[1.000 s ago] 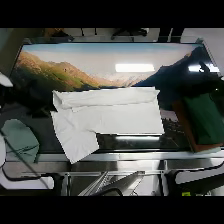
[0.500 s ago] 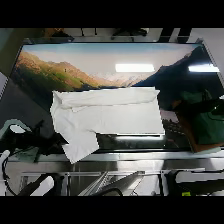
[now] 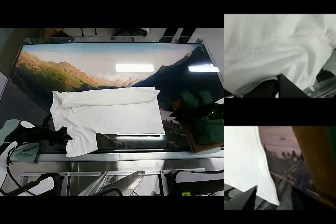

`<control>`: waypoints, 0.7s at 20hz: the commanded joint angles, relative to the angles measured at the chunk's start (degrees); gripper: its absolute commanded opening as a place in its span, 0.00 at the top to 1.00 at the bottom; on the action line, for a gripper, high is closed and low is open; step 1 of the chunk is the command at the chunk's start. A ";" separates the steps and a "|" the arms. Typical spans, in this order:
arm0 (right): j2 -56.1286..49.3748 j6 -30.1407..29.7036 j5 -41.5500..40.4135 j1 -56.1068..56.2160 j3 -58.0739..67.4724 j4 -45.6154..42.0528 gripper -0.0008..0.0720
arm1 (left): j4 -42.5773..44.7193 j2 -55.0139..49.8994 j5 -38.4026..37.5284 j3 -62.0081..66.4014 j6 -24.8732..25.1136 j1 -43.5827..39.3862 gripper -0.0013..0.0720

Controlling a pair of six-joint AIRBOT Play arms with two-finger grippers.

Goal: Fold the shirts.

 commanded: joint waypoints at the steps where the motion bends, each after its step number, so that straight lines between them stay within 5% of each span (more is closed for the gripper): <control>1: 0.02 0.00 -0.11 0.04 -4.50 -0.57 0.34 | -1.86 -1.25 -3.96 3.39 1.49 -0.79 0.96; 11: -1.60 -1.75 -6.01 11.08 -9.66 1.99 0.39 | -1.81 8.59 -5.66 3.39 0.48 -0.55 0.96; 13: -0.79 -2.19 -4.04 13.25 -9.64 2.36 0.91 | -1.57 11.54 -6.93 3.39 0.11 -0.55 0.96; 14: 0.22 -2.05 -3.19 13.60 -9.64 2.32 0.96 | -0.50 13.27 -7.74 3.39 -0.94 -0.55 0.96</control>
